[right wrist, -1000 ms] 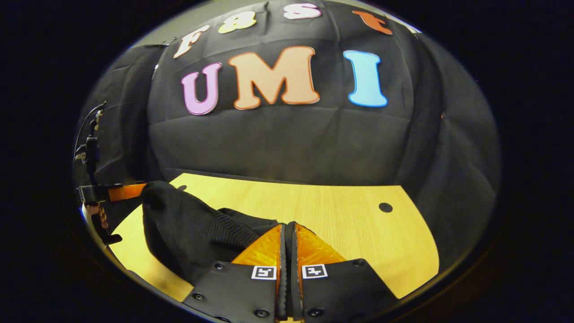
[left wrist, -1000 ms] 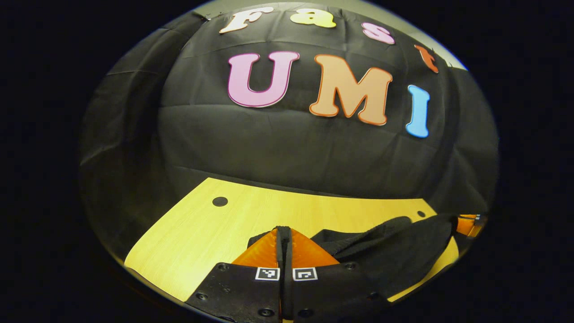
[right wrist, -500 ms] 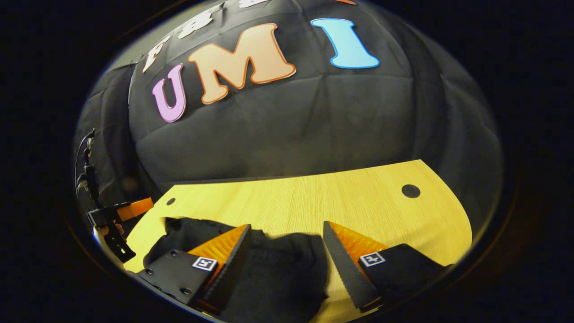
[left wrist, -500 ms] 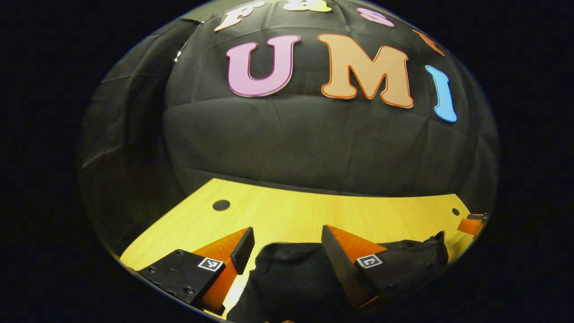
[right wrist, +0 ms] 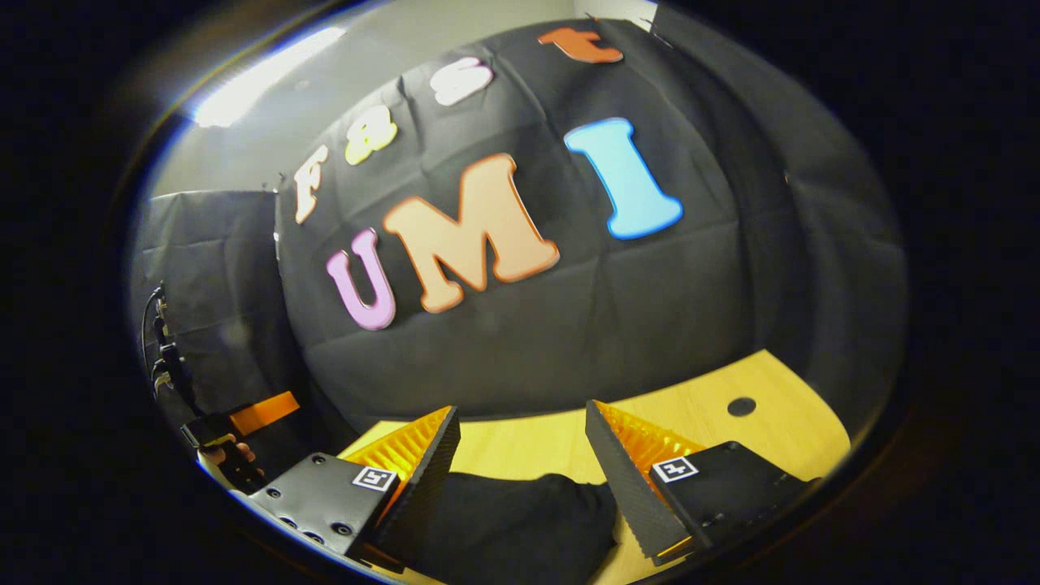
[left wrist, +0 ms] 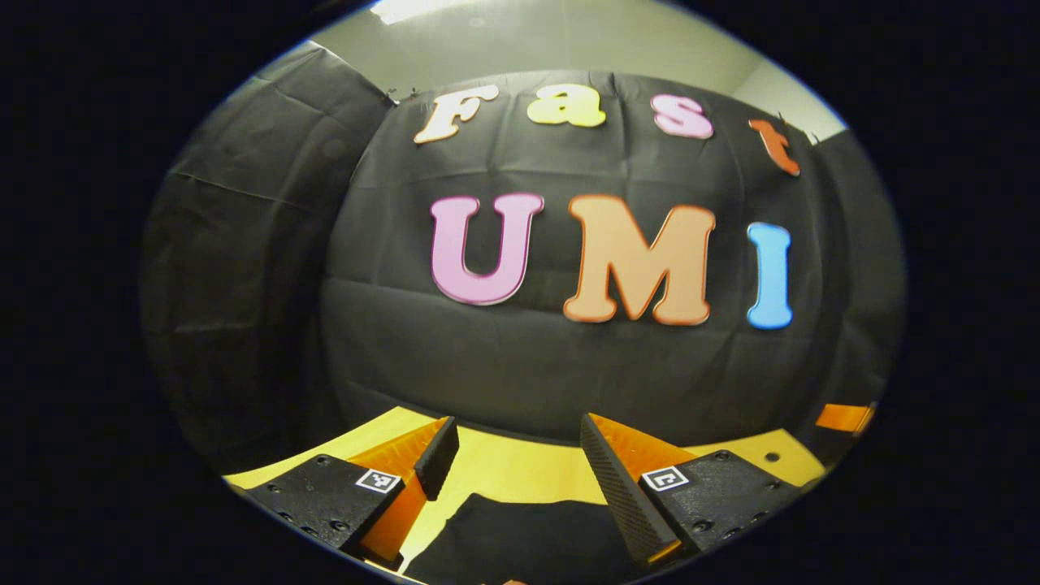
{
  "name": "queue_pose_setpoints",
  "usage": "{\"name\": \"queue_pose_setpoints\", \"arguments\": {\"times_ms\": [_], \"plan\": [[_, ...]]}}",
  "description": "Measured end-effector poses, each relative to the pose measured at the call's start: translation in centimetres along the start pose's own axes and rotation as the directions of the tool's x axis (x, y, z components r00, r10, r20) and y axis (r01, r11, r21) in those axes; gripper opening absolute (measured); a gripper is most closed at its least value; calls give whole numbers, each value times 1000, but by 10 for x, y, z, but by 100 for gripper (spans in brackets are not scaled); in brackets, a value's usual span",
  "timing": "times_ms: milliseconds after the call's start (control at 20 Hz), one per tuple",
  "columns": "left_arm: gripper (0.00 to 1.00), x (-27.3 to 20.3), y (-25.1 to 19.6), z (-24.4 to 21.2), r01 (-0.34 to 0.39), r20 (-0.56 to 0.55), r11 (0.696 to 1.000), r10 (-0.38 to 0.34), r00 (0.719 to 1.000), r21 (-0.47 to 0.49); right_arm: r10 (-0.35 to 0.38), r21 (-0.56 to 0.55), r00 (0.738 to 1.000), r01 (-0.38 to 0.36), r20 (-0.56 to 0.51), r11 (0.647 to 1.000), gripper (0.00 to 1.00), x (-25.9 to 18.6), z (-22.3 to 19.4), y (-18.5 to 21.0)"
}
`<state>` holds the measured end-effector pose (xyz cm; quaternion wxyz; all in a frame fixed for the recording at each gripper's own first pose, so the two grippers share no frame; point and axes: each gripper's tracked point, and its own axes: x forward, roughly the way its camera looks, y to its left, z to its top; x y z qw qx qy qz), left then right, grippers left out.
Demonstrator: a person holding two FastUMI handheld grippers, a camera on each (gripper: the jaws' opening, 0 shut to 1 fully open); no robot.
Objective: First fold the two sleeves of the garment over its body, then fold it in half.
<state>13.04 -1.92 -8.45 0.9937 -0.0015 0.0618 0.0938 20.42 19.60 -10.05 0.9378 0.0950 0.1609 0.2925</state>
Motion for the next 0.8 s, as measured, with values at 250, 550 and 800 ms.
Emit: {"name": "queue_pose_setpoints", "arguments": {"times_ms": [250,550,800], "plan": [[92,-62,-38,51,136,89,990,-138,986,28,75,-148,969,-40,234,988,100,-92,49,77],[92,-108,-38,43,207,63,978,-208,976,15,15,-203,962,42,274,978,94,-141,28,118],[92,-107,-46,47,279,68,958,-283,957,70,5,-121,962,29,273,992,97,-142,16,136]]}}
